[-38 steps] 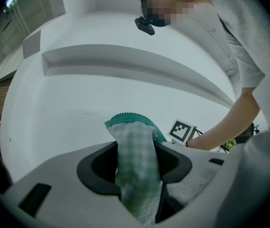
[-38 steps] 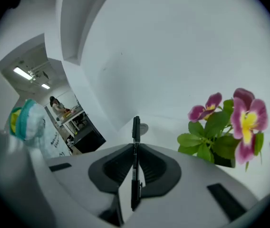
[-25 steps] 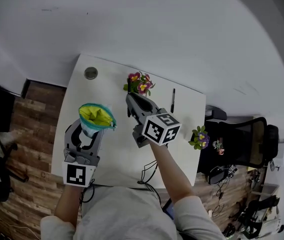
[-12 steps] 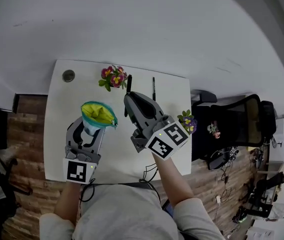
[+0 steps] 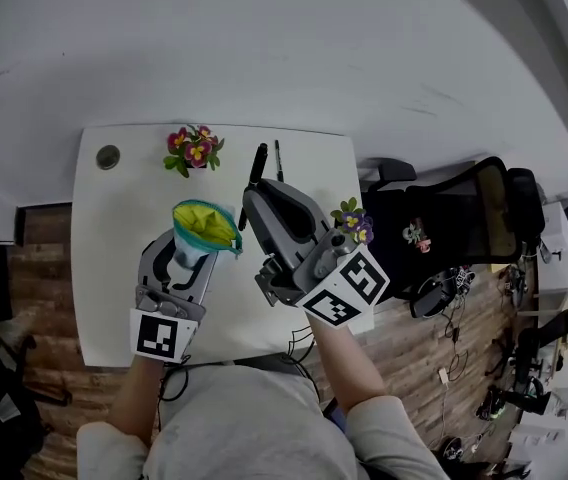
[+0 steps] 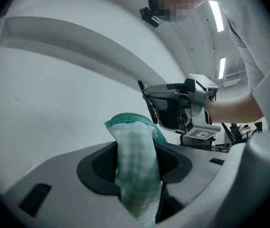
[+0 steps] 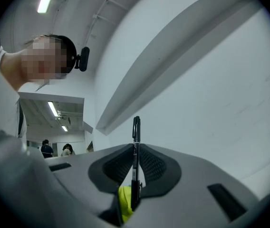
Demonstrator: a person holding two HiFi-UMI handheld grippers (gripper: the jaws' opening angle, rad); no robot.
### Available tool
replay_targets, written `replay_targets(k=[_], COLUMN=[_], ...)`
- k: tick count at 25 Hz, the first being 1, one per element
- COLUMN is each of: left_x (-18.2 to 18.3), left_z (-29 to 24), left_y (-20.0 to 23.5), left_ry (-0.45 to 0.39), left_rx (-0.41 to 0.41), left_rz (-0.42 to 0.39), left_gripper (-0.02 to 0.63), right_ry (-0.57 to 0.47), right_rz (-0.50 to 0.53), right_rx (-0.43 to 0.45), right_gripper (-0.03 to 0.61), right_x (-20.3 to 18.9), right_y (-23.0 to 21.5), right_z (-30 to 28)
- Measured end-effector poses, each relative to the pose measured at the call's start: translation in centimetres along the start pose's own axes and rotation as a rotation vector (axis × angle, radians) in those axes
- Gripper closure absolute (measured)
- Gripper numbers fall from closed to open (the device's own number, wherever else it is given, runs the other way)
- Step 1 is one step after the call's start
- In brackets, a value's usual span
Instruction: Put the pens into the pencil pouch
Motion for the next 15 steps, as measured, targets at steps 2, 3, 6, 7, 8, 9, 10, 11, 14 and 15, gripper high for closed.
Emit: replay_targets(k=[2, 3, 6, 7, 8, 9, 10, 11, 14, 15], left_x=[0.0, 0.0, 0.0, -0.1, -0.1, -0.1, -0.1, -0.1, -0.1, -0.1], left_z=[-0.4, -0.6, -1.0, -1.1, -1.3, -1.4, -1.5, -1.5, -1.6, -1.6], left_y=[-0.7, -1.0, -1.8, -2.0, -2.2, -2.4, -2.6, -2.8, -3.1, -3.2], left_ry=[0.001, 0.002, 0.0, -0.002, -0.004, -0.005, -0.004, -0.002, 0.001, 0.0], left_rx=[-0.024, -0.035, -0.064, -0.071, -0.077, -0.083, -0.087, -0.091, -0.096, -0.096], left_rz=[0.0, 0.0, 0.003, 0.005, 0.007, 0.008, 0.008, 0.009, 0.013, 0.015], left_gripper=[0.4, 0.4, 0.4, 0.4, 0.399, 0.399, 0.4, 0.4, 0.399, 0.4], right_ry=[-0.018, -0.024, -0.013, -0.005, 0.002, 0.007, 0.012, 0.016, 0.036, 0.045], right_rz=[0.007, 0.014, 0.05, 0.063, 0.074, 0.086, 0.096, 0.106, 0.134, 0.142], right_rx=[0.021, 0.033, 0.065, 0.074, 0.081, 0.085, 0.088, 0.09, 0.101, 0.106], right_gripper=[0.522, 0.522, 0.522, 0.522, 0.522, 0.522, 0.522, 0.522, 0.522, 0.522], right_x=[0.4, 0.5, 0.5, 0.4, 0.3, 0.3, 0.2, 0.2, -0.1, -0.3], right_y=[0.4, 0.6, 1.1, 1.3, 1.3, 1.4, 1.5, 1.6, 1.7, 1.8], right_z=[0.3, 0.5, 0.5, 0.5, 0.5, 0.5, 0.5, 0.6, 0.4, 0.4])
Point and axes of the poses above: the fingertips, and each gripper's own axes: z backward along the fingers, y to its left, x out of its top, the point moved 10 cm from there along z, backward along the fingers, and after that the axes turned 3 degrees about z, right-handed, at the moved point
